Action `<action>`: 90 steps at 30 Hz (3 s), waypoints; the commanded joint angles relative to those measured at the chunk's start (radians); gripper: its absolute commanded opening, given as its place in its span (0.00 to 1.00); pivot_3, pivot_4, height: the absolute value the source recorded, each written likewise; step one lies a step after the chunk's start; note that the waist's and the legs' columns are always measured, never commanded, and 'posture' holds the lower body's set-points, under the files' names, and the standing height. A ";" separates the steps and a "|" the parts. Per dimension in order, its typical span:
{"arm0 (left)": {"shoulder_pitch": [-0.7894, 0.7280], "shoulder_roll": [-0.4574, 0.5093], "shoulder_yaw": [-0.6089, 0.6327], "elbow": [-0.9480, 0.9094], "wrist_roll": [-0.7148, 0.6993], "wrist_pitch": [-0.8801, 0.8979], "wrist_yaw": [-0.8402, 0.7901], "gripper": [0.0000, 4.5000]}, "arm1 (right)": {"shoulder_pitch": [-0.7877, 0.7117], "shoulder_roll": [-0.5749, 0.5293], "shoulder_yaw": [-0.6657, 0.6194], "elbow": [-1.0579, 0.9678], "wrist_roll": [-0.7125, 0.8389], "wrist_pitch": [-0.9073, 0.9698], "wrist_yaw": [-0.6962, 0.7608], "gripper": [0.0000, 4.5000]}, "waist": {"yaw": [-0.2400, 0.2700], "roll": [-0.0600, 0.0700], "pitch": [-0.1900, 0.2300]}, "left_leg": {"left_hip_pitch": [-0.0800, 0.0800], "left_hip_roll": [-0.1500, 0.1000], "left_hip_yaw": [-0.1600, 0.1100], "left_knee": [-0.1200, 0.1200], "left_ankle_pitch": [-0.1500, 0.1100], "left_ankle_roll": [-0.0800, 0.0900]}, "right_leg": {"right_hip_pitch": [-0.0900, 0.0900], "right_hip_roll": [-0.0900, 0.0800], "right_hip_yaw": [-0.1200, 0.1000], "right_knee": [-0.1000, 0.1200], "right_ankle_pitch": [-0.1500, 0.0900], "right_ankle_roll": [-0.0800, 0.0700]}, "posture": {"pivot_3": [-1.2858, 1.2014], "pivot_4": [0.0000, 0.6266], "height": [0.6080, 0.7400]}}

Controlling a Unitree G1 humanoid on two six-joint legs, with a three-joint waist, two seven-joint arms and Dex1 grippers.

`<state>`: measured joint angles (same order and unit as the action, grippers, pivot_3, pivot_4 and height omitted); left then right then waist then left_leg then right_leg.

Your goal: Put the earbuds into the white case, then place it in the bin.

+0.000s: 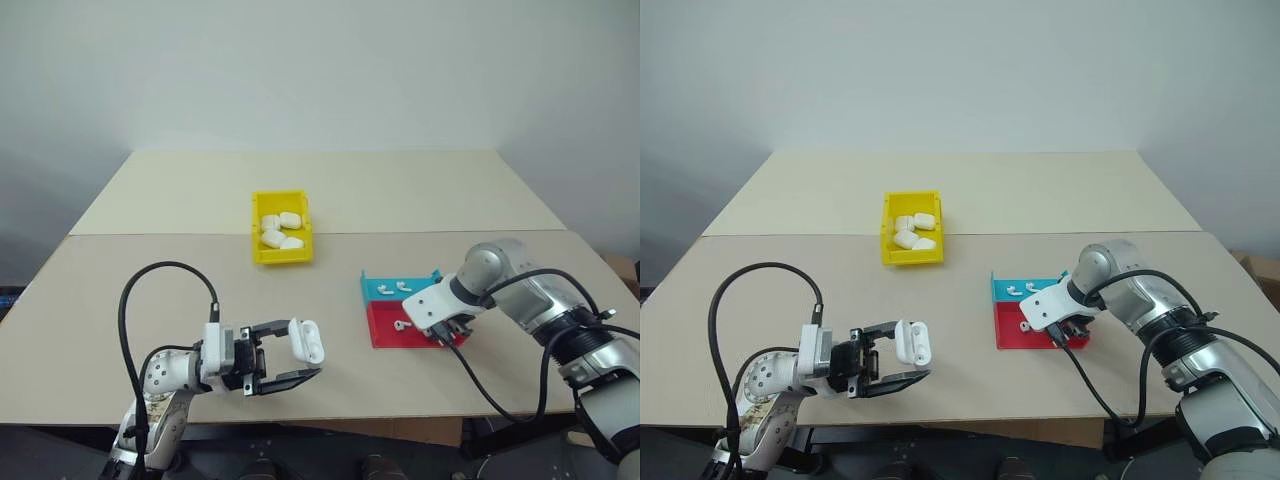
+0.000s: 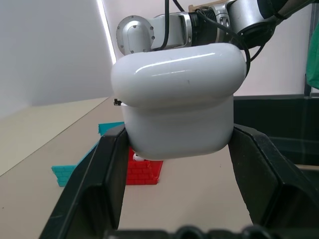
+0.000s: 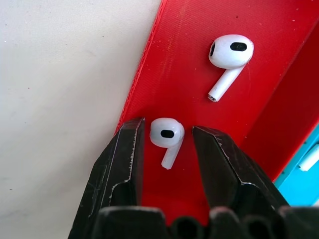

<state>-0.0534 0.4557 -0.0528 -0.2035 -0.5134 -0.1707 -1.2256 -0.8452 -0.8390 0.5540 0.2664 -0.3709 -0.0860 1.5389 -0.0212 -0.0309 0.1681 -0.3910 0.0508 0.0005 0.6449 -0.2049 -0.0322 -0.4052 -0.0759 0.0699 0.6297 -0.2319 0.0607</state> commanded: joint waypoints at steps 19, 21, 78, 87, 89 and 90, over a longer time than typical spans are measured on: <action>0.001 0.024 -0.007 -0.045 -0.006 0.017 0.023 0.62 | -0.006 0.001 -0.020 0.006 -0.014 -0.036 -0.012 0.27 | -0.001 0.000 0.000 | 0.000 0.000 0.000 0.000 0.000 0.000 | 0.000 0.000 0.000 0.000 0.000 -0.001 | 0.52 0.24 1.00; 0.000 0.020 -0.006 -0.045 -0.012 0.013 0.020 0.62 | -0.001 -0.001 -0.044 -0.022 0.020 -0.009 -0.001 0.27 | 0.000 0.000 0.000 | 0.000 0.000 0.000 0.000 0.000 0.000 | 0.000 0.000 0.000 0.000 0.000 -0.001 | 0.52 0.24 1.00; -0.314 -0.079 -0.062 -0.096 -0.159 0.228 0.006 0.62 | 0.338 0.298 -0.612 -0.674 1.125 0.388 -0.314 0.27 | 0.002 0.000 0.001 | -0.005 0.000 -0.002 -0.001 0.000 0.000 | -0.002 0.001 -0.001 -0.002 0.001 0.002 | 0.52 0.24 1.00; -0.318 -0.089 -0.068 -0.093 -0.156 0.226 0.008 0.62 | 0.351 0.298 -0.593 -0.669 1.097 0.366 -0.313 0.27 | 0.002 0.000 0.001 | -0.005 0.000 -0.002 -0.001 0.000 0.000 | -0.002 0.001 -0.001 -0.003 0.001 0.002 | 0.52 0.24 1.00; -0.318 -0.092 -0.070 -0.093 -0.154 0.226 0.008 0.62 | 0.350 0.299 -0.594 -0.667 1.098 0.364 -0.317 0.27 | 0.002 0.000 0.001 | -0.005 0.000 -0.002 -0.001 0.000 0.000 | -0.002 0.001 -0.001 -0.003 0.001 0.002 | 0.52 0.24 1.00; -0.318 -0.093 -0.071 -0.093 -0.154 0.226 0.008 0.62 | 0.349 0.300 -0.595 -0.666 1.098 0.363 -0.319 0.27 | 0.002 0.000 0.001 | -0.005 0.000 -0.002 -0.001 0.000 0.000 | -0.002 0.001 -0.001 -0.003 0.001 0.002 | 0.52 0.24 1.00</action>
<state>-0.3607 0.3725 -0.1291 -0.2646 -0.6639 0.0661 -1.2248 -0.4933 -0.5369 -0.0439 -0.3894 0.7281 0.2941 1.2218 -0.0190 -0.0307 0.1687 -0.3961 0.0512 -0.0019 0.6439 -0.2049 -0.0320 -0.4073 -0.0749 0.0687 0.6268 -0.2311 0.0630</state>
